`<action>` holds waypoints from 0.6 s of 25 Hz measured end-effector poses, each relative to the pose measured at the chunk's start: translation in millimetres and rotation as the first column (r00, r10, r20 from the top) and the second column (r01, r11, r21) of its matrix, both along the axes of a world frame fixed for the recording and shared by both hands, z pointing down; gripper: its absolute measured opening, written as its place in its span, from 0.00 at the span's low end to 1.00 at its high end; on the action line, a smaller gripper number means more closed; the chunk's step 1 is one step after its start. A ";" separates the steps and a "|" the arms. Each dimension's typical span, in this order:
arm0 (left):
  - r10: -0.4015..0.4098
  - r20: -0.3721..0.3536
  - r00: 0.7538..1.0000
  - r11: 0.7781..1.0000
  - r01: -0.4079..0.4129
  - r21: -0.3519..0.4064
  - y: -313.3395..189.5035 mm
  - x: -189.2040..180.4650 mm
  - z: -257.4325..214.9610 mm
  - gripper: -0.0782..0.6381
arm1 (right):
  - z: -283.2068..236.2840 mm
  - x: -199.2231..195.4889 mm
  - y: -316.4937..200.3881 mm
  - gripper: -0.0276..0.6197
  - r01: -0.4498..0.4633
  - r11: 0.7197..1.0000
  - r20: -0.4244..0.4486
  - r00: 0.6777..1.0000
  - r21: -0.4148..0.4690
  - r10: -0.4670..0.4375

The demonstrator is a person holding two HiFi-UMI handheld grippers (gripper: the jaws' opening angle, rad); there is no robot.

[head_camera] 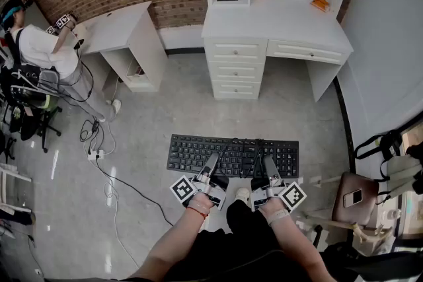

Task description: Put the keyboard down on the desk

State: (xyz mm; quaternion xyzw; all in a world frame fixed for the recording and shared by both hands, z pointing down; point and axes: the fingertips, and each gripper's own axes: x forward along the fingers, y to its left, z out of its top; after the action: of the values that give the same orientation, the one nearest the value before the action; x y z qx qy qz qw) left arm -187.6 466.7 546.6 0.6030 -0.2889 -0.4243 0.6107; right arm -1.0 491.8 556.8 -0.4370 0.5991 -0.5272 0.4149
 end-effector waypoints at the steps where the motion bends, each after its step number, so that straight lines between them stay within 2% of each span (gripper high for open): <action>1: -0.001 0.001 1.000 1.000 0.001 0.002 -12.7 4.6 -1.6 0.21 | -0.7 4.4 -12.5 0.16 0.005 1.000 0.000 1.000 -0.004 -0.005; 8: -0.007 -0.015 1.000 1.000 0.007 0.019 -87.8 37.0 -5.0 0.21 | -3.8 36.8 -89.6 0.16 0.018 1.000 -0.019 1.000 0.003 -0.018; 15: -0.007 -0.009 1.000 1.000 0.007 0.010 -128.2 55.7 -1.5 0.21 | 1.2 55.6 -129.9 0.16 0.028 1.000 -0.022 0.999 -0.009 -0.028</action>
State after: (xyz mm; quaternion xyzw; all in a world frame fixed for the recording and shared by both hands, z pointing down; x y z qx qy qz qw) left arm -131.9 338.5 545.1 0.6030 -0.2860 -0.4307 0.6075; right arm 54.6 361.9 558.0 -0.4362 0.6075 -0.5307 0.3988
